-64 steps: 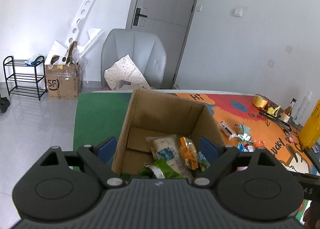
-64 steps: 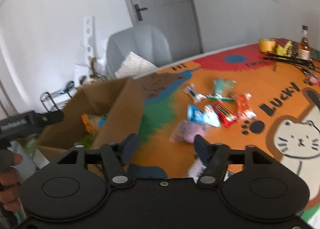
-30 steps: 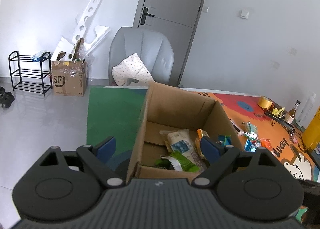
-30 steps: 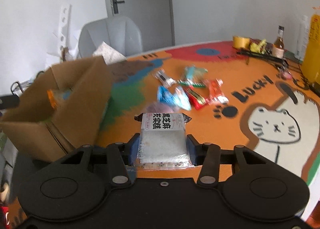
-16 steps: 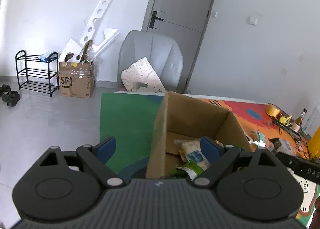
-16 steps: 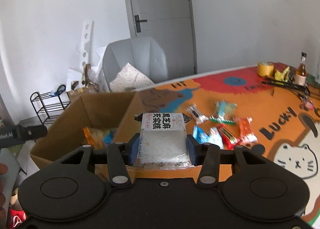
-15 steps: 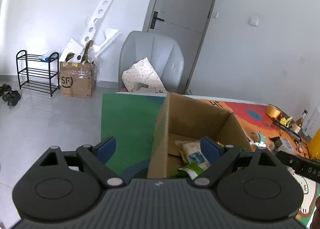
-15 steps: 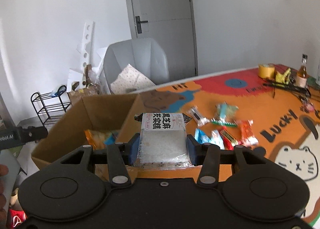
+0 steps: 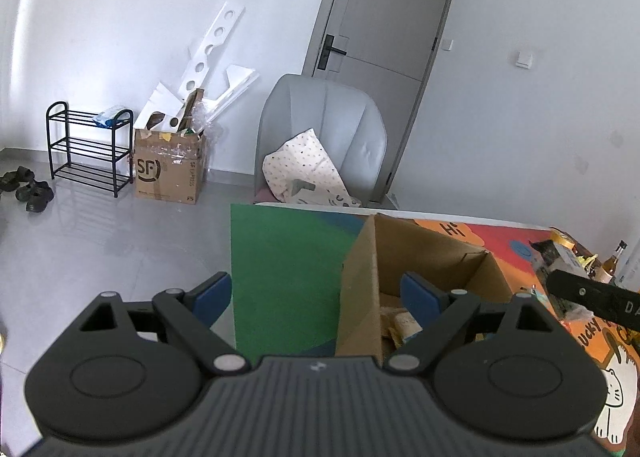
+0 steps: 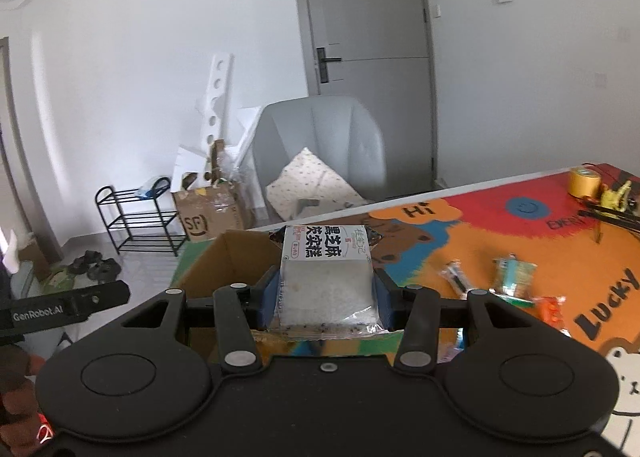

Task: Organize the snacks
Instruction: 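Carry the white bread pack into the box and open the right tool, then withdraw both tools from the box back over the snack pile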

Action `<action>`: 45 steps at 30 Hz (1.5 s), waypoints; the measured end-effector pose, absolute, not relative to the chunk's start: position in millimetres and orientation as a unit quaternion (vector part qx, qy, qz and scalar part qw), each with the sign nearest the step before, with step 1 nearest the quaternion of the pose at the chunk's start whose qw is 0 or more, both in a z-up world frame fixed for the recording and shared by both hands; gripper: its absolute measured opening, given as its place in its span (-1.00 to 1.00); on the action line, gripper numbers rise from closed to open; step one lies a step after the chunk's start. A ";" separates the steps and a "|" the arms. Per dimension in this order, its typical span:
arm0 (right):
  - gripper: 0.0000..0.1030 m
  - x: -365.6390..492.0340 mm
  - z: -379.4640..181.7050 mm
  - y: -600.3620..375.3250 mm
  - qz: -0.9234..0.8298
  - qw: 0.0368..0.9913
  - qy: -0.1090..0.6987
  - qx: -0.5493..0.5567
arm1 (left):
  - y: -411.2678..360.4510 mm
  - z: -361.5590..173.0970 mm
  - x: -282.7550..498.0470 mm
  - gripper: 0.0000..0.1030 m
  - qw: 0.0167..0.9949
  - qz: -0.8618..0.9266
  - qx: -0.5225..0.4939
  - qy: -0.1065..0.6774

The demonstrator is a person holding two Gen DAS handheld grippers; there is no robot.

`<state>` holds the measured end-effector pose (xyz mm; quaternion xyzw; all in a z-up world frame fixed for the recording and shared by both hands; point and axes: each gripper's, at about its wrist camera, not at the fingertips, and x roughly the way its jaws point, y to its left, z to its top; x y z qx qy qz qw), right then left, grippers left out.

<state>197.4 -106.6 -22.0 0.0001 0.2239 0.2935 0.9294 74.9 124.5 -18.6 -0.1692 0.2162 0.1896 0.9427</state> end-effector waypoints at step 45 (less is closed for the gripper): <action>0.62 208.3 -36.7 -170.0 0.265 0.923 0.271 0.069 | 64.4 -9.3 105.9 0.91 0.954 0.135 -0.131 0.232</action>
